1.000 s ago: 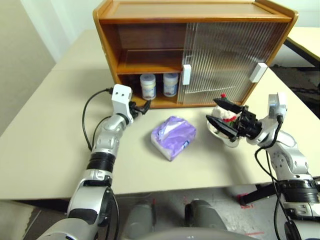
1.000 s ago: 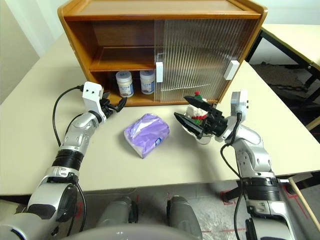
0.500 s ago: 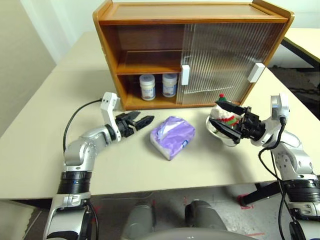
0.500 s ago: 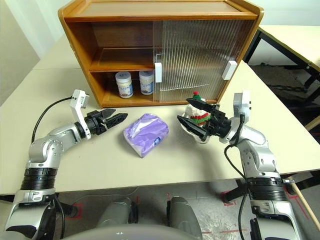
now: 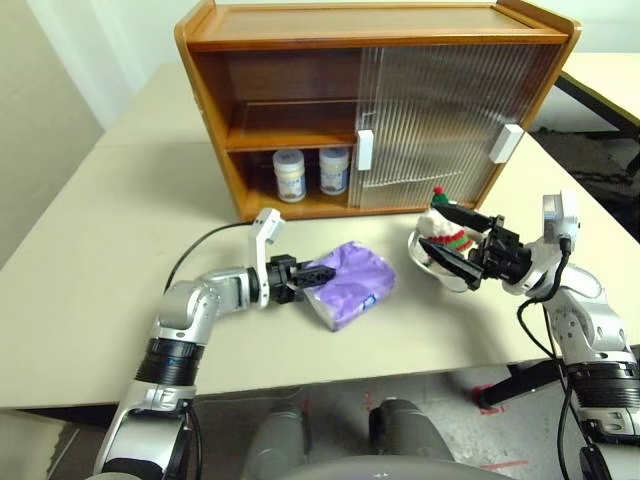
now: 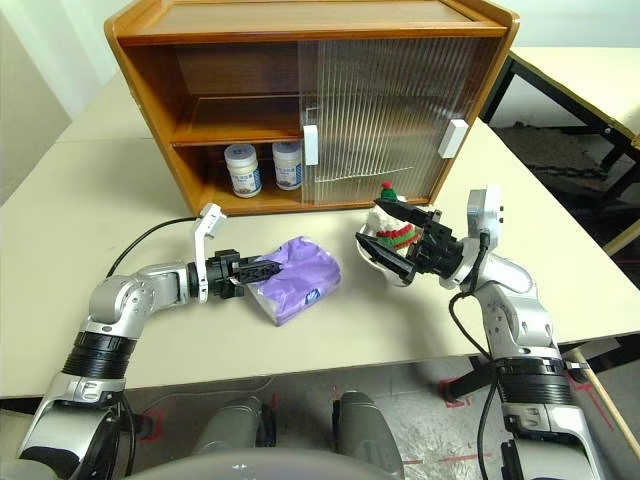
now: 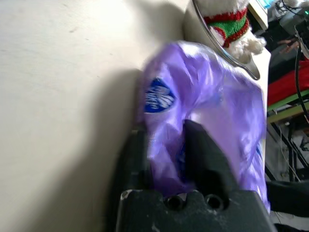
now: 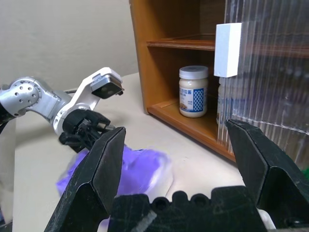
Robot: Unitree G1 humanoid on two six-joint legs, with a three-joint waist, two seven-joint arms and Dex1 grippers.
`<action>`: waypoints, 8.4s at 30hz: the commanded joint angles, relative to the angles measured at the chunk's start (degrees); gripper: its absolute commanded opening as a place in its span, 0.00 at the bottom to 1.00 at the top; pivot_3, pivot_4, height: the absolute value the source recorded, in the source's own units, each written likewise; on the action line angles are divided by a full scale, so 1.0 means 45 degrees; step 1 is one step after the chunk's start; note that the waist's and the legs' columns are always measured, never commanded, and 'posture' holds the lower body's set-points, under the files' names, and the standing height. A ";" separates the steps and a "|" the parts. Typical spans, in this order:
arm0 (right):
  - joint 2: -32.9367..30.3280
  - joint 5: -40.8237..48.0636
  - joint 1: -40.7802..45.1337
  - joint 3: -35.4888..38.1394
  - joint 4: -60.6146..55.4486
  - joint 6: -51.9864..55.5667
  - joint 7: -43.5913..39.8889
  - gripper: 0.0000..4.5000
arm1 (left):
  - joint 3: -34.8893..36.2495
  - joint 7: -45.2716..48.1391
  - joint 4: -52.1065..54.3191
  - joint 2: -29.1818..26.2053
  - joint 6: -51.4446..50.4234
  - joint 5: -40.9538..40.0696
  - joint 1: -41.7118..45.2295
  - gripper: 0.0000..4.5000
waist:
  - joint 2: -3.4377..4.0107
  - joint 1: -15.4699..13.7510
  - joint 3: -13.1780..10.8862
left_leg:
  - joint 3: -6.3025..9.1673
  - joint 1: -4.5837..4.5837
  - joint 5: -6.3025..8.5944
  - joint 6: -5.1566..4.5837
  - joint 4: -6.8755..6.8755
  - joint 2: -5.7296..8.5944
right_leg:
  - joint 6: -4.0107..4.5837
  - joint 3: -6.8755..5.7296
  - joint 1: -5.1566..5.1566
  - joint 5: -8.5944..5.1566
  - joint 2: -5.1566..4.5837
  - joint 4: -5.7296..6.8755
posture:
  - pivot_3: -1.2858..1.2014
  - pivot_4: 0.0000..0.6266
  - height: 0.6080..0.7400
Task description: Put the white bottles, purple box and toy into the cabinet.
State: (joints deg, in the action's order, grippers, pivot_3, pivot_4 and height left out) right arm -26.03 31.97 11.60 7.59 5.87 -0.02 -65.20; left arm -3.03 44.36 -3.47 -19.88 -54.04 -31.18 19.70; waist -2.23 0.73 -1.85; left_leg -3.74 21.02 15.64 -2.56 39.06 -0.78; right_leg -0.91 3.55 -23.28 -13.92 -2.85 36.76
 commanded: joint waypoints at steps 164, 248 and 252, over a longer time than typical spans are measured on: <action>0.0270 -0.0130 -0.0951 0.0222 -0.0468 -0.0703 0.0756 1.00 | -0.1900 -0.2776 -0.6743 0.3164 1.1575 0.7240 0.6934 0.01 | 0.0004 0.0377 -0.0004 | 0.0001 0.0051 -0.0031 -0.0012 0.0000 0.0024 | -0.0106 0.0027 0.0005 0.0017 0.0015 -0.0098 | 0.49 0.00 1.00; -0.0290 0.0195 0.1057 0.0550 0.1945 -0.0314 -0.1228 1.00 | 0.2442 -0.1366 0.2867 -0.1547 0.6676 0.2868 0.1032 0.50 | -0.0047 -0.0114 -0.0124 | -0.0044 -0.0303 0.0043 0.0120 -0.0230 -0.0025 | -0.0014 0.0302 0.0119 -0.0020 0.0171 -0.0096 | 0.56 0.00 1.00; -0.0736 0.0534 0.1175 0.1199 0.2048 -0.0105 -0.1150 1.00 | 0.2803 0.0607 0.3350 -0.1888 0.6405 0.0794 0.0122 0.83 | -0.0042 -0.0148 -0.0117 | -0.0045 -0.0190 0.0042 0.0117 -0.0224 -0.0018 | 0.0003 0.0302 0.0044 0.0003 0.0159 -0.0119 | 0.57 0.00 1.00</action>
State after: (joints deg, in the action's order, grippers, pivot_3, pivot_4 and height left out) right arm -28.65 33.30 16.50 11.21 14.28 -1.00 -70.58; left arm 9.26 43.91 10.72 -27.91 -24.32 -24.55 21.44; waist -2.42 0.06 -2.37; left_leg -3.94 20.35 15.81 -2.06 38.07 -0.85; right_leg -0.87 4.91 -23.31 -13.82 -2.14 36.25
